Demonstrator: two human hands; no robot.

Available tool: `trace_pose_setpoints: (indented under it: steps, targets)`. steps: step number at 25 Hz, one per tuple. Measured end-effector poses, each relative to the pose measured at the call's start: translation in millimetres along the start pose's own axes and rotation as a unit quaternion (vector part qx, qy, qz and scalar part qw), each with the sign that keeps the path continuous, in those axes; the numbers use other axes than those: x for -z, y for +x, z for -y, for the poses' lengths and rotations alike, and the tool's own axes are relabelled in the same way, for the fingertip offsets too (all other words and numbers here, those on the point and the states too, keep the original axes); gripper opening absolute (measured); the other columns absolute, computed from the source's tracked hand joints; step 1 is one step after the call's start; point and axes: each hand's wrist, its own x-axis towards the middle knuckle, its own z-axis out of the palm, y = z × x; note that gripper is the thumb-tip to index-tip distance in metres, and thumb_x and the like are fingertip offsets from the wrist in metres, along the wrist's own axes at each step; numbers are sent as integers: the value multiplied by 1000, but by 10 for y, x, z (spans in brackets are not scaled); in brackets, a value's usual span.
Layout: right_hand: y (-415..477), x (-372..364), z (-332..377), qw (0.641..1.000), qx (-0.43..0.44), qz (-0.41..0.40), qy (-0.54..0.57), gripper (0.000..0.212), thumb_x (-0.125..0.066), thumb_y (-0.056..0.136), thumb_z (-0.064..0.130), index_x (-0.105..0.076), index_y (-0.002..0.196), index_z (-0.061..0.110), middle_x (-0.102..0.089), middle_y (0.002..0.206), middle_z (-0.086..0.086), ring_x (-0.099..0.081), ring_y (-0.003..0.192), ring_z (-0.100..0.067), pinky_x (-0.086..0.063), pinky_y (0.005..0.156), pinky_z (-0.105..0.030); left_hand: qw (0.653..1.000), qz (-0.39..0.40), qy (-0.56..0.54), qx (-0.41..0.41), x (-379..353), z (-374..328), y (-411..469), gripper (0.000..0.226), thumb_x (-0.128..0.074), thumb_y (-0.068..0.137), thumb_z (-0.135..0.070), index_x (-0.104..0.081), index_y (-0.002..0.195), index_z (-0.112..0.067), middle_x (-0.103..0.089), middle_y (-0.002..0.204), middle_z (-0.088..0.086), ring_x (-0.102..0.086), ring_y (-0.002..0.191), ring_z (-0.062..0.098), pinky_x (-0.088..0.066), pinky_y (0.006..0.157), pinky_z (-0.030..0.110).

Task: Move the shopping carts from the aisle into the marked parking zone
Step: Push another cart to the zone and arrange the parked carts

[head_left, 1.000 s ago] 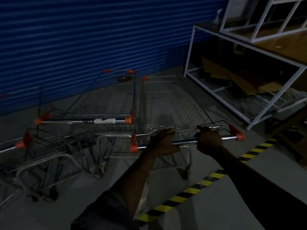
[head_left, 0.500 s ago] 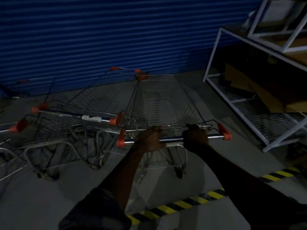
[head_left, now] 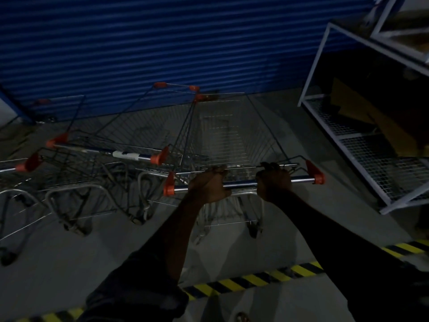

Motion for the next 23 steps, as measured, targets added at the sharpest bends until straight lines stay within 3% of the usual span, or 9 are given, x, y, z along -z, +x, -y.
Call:
trace_pose_setpoints:
  steps: [6,9,12,18,21,23]
  targets:
    - [244,-1,-163,1000,11,9,-26,34,-59,85,32,-73,115,24,-45,157,1,-47,136,-28,-42,105,-43,1000,0,-11,-5,35,-75,168,83,-64,85,-56,-37,156,-21,-26,166,-1,-28,150,24,-33,118,44]
    - [305,39,-185,1000,-6,11,-20,33,-62,88,36,-72,118,25,-45,156,-1,-41,141,-30,-35,110,-45,999,-48,15,-8,23,-69,152,80,-67,84,-51,-40,153,-22,-29,164,1,-26,150,27,-24,120,51]
    - [282,65,-162,999,-28,-11,-12,32,-63,90,36,-71,117,22,-52,147,-5,-43,136,-31,-34,108,-46,992,-112,63,2,-69,37,-12,72,-66,77,-48,-50,143,-25,-41,156,2,-37,143,29,-29,114,55]
    - [249,108,-134,999,-35,-4,-5,33,-65,89,38,-70,119,24,-51,146,-4,-43,136,-29,-34,109,-45,989,-131,71,5,-108,180,-176,75,-75,70,-43,-55,139,-25,-48,150,6,-43,139,32,-30,113,58]
    - [183,104,-152,1000,-27,-12,12,39,-69,87,36,-65,123,22,-49,143,-7,-40,136,-31,-33,110,-50,989,-131,64,27,-94,169,-283,84,-78,69,-46,-49,145,-27,-46,152,4,-39,142,31,-16,114,55]
    - [71,45,-133,999,-24,-36,34,55,-73,80,29,-60,132,19,-46,146,-11,-38,137,-35,-27,113,-54,989,-124,69,33,-99,164,-408,92,-78,70,-48,-41,152,-27,-40,156,3,-33,146,29,-3,115,56]
